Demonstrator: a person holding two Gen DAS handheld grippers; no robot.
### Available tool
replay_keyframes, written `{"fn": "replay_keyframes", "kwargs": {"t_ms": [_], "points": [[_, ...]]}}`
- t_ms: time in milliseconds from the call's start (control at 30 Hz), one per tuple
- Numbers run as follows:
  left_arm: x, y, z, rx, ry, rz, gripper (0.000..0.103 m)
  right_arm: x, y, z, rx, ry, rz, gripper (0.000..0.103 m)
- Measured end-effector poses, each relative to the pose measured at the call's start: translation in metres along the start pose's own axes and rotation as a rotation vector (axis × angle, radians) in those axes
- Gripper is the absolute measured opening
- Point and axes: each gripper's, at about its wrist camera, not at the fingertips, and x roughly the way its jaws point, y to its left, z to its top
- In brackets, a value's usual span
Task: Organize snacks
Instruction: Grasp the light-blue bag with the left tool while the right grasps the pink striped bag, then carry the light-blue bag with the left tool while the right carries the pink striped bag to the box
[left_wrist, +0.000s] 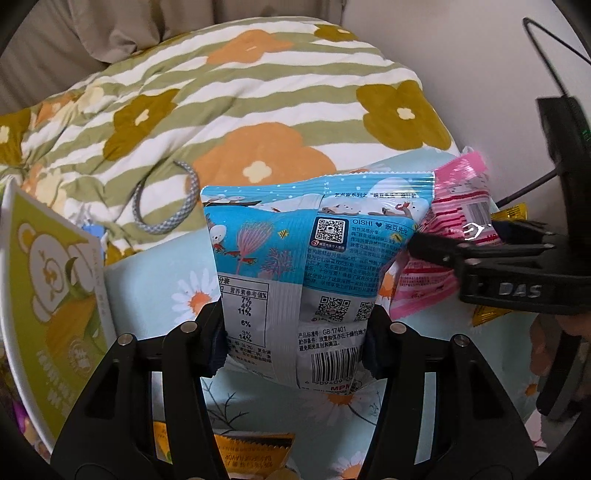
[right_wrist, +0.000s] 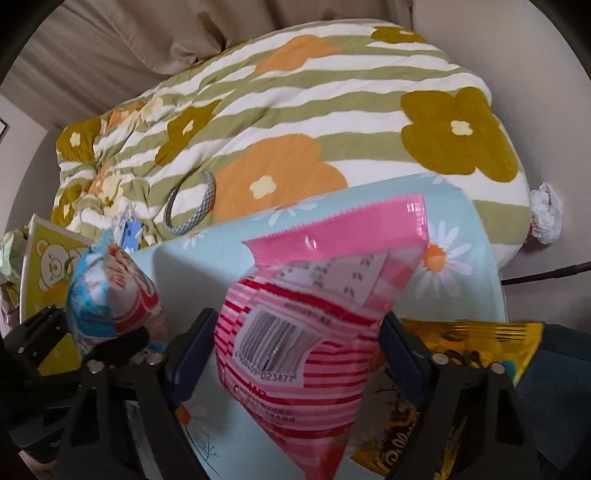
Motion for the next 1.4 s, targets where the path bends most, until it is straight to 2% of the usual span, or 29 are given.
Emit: {"fn": "replay_keyframes", "kwargs": {"t_ms": [167,200,533,767,1033,1233,1400], "points": [[-0.007,0.003,-0.005,-0.02,-0.009,0.01,0.055,0.008,0.003,-0.005,-0.028,0.022,0.03,0.062],[-0.009,0.004,-0.006,-0.026,-0.013,0.013,0.055,0.007,0.004,-0.005,-0.034,0.019,0.039,0.056],[-0.049,-0.004,-0.014,-0.074,-0.09,0.033,0.055,-0.035,0.017,-0.011,-0.11,-0.062,0.071,0.054],[-0.11,-0.014,-0.023,-0.134,-0.209,0.067,0.055,-0.093,0.038,-0.018,-0.215,-0.14,0.123,0.054],[-0.181,0.002,-0.054,-0.271,-0.3,0.168,0.055,-0.147,0.089,-0.033,-0.391,-0.211,0.253,0.054],[-0.228,0.037,-0.086,-0.335,-0.343,0.27,0.055,-0.162,0.144,-0.049,-0.48,-0.223,0.34,0.054],[-0.253,0.077,-0.108,-0.367,-0.365,0.304,0.055,-0.168,0.195,-0.062,-0.521,-0.246,0.376,0.054]]}}
